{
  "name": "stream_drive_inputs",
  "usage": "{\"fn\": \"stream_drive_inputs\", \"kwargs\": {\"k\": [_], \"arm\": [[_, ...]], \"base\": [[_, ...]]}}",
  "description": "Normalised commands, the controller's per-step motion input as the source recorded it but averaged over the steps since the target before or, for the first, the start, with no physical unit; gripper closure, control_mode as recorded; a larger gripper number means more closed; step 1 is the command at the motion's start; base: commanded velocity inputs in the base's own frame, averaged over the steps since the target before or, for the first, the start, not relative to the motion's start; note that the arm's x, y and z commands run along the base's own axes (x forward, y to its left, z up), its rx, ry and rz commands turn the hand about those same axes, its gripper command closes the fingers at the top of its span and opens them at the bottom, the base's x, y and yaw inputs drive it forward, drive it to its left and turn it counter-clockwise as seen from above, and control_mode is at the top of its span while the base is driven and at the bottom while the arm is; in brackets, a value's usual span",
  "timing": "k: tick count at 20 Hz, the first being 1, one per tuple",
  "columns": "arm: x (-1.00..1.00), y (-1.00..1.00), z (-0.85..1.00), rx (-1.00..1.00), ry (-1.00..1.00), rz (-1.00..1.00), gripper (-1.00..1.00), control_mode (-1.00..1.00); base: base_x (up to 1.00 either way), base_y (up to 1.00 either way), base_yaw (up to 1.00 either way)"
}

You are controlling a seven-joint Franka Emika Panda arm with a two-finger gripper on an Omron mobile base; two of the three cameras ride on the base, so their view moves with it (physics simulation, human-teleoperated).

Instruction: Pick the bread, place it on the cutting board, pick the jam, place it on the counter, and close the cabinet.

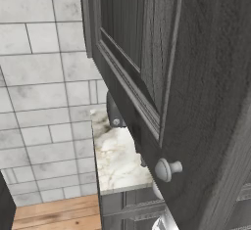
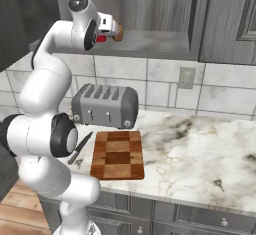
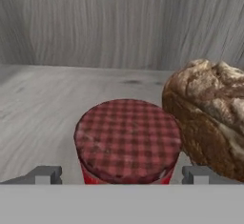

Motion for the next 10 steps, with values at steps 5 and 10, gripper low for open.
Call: {"fn": "stream_drive_inputs", "kwargs": {"k": [5, 10], "arm": [[0.16, 0.00, 0.03, 0.00, 0.00, 0.00, -1.00, -1.00], [0.06, 0.00, 0.00, 0.00, 0.00, 0.00, -1.00, -1.00]], "base": [[0.00, 0.00, 0.00], [0.00, 0.00, 0.00]]}}
